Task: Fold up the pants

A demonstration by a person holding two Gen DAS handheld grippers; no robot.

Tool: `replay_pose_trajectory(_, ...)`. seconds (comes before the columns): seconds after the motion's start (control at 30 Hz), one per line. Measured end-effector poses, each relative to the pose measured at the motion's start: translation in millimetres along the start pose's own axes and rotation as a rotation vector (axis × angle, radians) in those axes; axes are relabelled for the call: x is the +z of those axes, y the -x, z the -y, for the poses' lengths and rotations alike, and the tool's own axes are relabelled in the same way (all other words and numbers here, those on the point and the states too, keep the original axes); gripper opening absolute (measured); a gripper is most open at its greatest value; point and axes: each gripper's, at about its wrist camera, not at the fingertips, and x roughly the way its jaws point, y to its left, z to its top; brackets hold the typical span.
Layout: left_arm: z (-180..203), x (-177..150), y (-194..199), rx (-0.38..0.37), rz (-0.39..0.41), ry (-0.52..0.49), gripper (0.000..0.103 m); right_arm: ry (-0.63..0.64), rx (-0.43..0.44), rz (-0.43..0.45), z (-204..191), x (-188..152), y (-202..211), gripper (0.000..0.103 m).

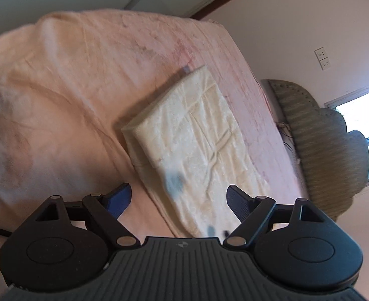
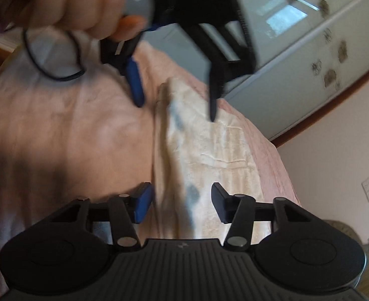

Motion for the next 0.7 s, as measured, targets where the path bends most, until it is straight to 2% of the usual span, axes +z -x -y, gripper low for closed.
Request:
replay_pose_trajectory(0.1,-1.4,-0.3,-9.7,-0.051,-0.019,0.04,0.086,0.132,-0.056,0.016,-19.3,3.0,-7.5,0.033)
replay_pose_trajectory(0.13,-0.6,-0.4,-13.4,-0.061,-0.02,0.045,0.087,0.16,-0.065,0.019,-22.9,3.7,-12.0,0.025)
replay_pose_trajectory(0.17,0.3,-0.3,-16.4,-0.063,-0.018,0.051,0.087,0.17,-0.066,0.021,-23.1,4.3,-15.6,0.02)
replay_pose_trajectory(0.23,3.1,1.5,-23.3,-0.068,-0.011,0.052,0.088,0.128,-0.08,0.046,-13.2,5.5,-16.6,0.02)
replay_pose_trajectory(0.3,6.5,5.7,-29.8,-0.066,-0.009,0.054,0.088,-0.006,-0.067,0.07,9.7,5.6,-12.2,0.019)
replay_pose_trajectory(0.37,10.1,14.7,-33.9,-0.073,-0.009,0.053,0.088,-0.194,-0.038,0.099,42.3,2.0,-5.5,0.019)
replay_pose_trajectory(0.43,15.0,25.6,-40.3,-0.069,-0.001,0.048,0.088,-0.378,0.027,0.114,74.7,-5.8,-1.8,0.019)
replay_pose_trajectory(0.47,17.2,30.1,-42.8,-0.061,0.005,0.043,0.088,-0.463,0.117,0.105,89.5,-10.4,-2.0,0.02)
replay_pose_trajectory(0.5,19.4,34.9,-45.6,-0.052,0.009,0.033,0.088,-0.554,0.272,0.102,105.4,-16.2,-2.8,0.02)
replay_pose_trajectory(0.53,20.5,38.8,-49.9,-0.036,0.004,0.031,0.088,-0.638,0.396,0.146,118.5,-23.8,-0.2,0.02)
replay_pose_trajectory(0.57,21.1,41.8,-53.5,-0.028,0.001,0.031,0.088,-0.703,0.441,0.189,128.9,-29.3,3.0,0.02)
replay_pose_trajectory(0.63,22.6,46.1,-57.7,-0.027,0.006,0.026,0.088,-0.788,0.458,0.172,145.5,-35.5,-4.0,0.02)
replay_pose_trajectory(0.7,24.6,48.2,-58.9,-0.019,0.018,0.025,0.086,-0.817,0.403,0.108,152.0,-41.9,-23.2,0.02)
